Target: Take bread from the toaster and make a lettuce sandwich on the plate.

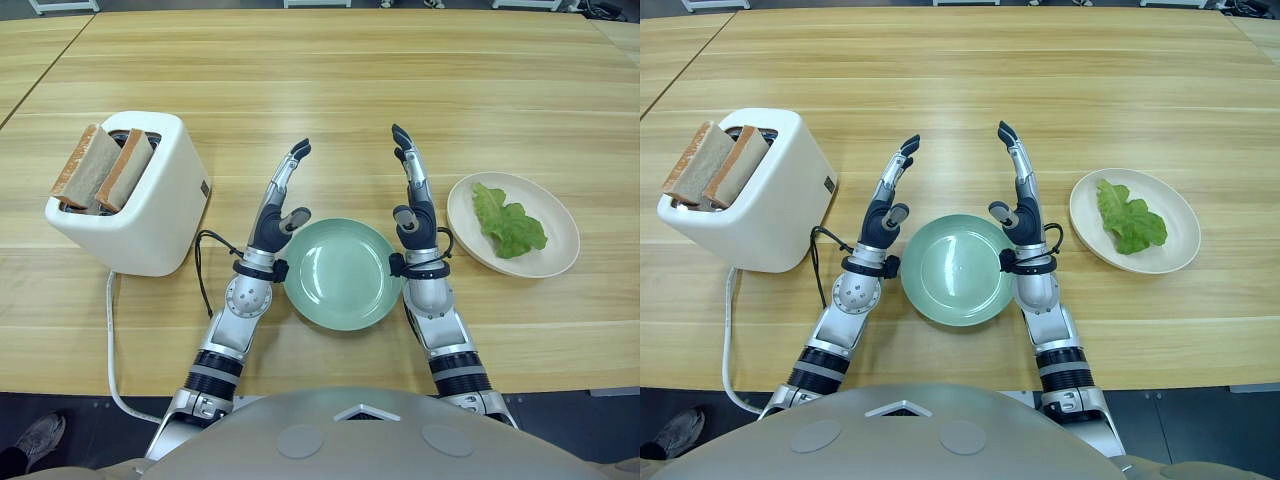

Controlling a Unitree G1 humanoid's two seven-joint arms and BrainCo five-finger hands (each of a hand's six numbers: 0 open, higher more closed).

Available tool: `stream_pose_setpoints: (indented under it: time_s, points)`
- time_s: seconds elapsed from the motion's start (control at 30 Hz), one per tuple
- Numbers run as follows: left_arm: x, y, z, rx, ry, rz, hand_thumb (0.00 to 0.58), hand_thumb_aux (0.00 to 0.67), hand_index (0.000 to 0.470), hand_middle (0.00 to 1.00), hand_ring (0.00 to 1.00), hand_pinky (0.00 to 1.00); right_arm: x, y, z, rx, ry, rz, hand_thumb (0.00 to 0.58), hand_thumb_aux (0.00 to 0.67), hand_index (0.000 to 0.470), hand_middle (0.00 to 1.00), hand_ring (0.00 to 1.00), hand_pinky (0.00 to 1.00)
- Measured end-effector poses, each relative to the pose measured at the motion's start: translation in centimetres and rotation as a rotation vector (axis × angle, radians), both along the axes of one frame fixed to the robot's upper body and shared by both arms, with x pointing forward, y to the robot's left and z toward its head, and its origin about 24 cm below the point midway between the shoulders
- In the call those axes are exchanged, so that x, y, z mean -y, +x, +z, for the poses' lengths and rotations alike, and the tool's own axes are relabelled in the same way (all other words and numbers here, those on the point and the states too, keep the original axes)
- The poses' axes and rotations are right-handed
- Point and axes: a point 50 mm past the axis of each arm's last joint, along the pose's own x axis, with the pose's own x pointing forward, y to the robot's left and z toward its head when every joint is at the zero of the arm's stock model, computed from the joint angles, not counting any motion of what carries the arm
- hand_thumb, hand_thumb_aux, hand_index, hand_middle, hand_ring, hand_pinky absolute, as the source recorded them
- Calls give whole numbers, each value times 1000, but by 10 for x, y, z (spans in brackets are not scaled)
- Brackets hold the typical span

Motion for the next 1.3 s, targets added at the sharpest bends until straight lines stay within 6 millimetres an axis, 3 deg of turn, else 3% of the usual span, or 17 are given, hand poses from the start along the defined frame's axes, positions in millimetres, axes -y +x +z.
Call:
stream_pose_setpoints:
  time_s: [0.3,0.6,0.67,0.77,0.87,0.97,1.3]
  points:
    - [-11,-2,1,4,-19,52,0,0,0,0,0,0,1,-4,2,7,1,-4,0,0,0,0,0,0]
    - [-24,0,16,64,20,97,0,0,0,0,0,0,1,-3,1,-5,-2,-10,0,0,0,0,0,0]
    - [-41,0,56,229,148,148,0,0,0,0,0,0,1,-2,1,-4,-3,-11,0,0,0,0,0,0]
    - [-74,8,92,287,432,236,0,0,0,0,0,0,0,-1,2,1,-3,-13,0,0,0,0,0,0]
    - [-119,17,97,129,637,348,0,0,0,0,0,0,-1,0,2,2,1,-14,0,0,0,0,0,0]
    - [-167,17,105,-17,719,510,0,0,0,0,0,0,-1,1,1,-2,6,-19,0,0,0,0,0,0]
    - [-235,8,120,-270,881,743,0,0,0,0,0,0,-3,4,-1,-10,6,-11,0,0,0,0,0,0]
